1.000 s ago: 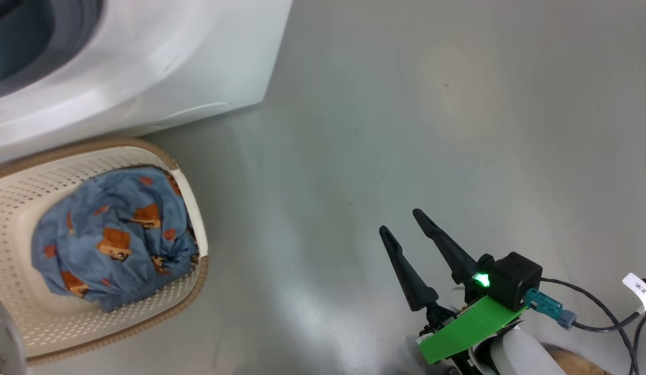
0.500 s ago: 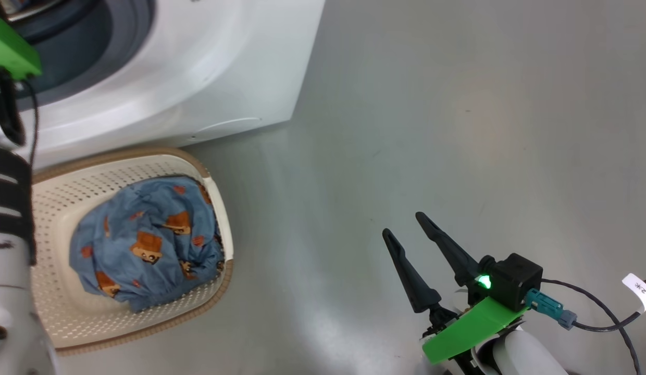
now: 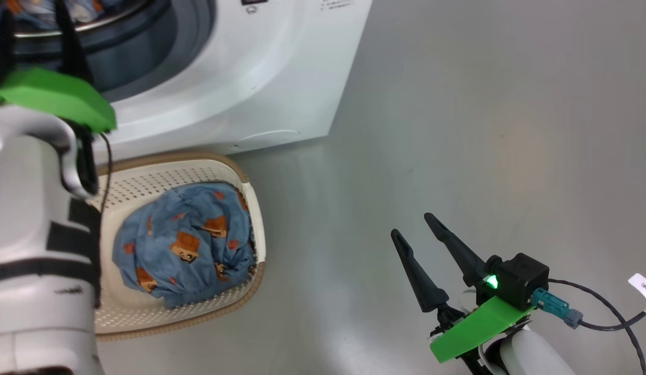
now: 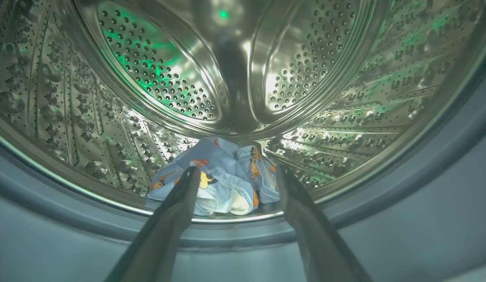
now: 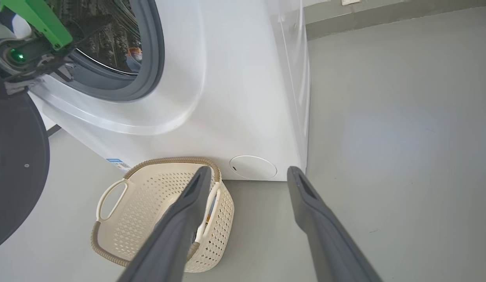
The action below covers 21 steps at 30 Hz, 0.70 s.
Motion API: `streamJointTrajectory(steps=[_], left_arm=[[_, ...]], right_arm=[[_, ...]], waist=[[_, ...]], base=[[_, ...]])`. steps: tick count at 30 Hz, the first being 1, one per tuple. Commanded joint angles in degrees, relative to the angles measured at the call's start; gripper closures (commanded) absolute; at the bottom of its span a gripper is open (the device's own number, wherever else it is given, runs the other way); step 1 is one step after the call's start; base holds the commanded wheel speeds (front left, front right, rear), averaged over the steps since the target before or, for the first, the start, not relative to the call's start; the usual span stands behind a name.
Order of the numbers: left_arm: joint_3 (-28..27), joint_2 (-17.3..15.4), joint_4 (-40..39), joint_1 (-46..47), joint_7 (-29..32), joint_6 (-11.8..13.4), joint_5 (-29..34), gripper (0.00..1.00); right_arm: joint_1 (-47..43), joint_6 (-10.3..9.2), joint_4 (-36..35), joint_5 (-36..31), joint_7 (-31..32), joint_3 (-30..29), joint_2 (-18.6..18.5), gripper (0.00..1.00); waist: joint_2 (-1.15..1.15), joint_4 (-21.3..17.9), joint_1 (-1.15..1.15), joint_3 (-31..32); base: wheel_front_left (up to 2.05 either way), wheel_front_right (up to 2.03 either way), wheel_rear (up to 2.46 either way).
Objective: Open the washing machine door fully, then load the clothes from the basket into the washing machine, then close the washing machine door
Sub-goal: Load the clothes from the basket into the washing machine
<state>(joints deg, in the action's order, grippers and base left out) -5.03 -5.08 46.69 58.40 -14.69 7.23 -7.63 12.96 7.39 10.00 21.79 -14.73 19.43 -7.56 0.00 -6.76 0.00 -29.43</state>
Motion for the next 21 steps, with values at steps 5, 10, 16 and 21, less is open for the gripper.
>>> streamJointTrajectory(steps=[5, 10, 16, 21], left_arm=[[-0.1, -0.2, -4.7, -6.6, -0.3, -1.1, -0.4, 0.0], [0.9, 1.3, -8.2, -12.8, -0.3, -2.5, -1.5, 0.0], [2.3, 2.1, -13.9, -24.7, -0.3, -3.1, -4.5, 0.0], [4.8, 2.2, -19.1, -34.3, -0.3, -2.6, -7.7, 0.0]], right_arm=[[-1.0, 0.1, -0.3, 0.5, -0.3, 0.5, 0.1, 0.0], [-1.5, 0.1, -0.1, 0.4, -0.3, -0.6, 0.3, 0.0], [-2.9, 0.1, 0.0, 0.0, -0.3, -2.5, 0.6, 0.0], [-5.4, 0.1, 0.0, -0.3, -0.3, -4.8, 0.9, 0.0]], waist=[[0.0, 2.6, 0.0, 3.3], [0.0, 3.7, 0.0, 6.1], [0.0, 4.3, 0.0, 11.2], [0.0, 4.8, 0.0, 15.0]], base=[[0.0, 0.0, 0.0], [0.0, 0.0, 0.0], [0.0, 0.0, 0.0], [0.0, 0.0, 0.0]])
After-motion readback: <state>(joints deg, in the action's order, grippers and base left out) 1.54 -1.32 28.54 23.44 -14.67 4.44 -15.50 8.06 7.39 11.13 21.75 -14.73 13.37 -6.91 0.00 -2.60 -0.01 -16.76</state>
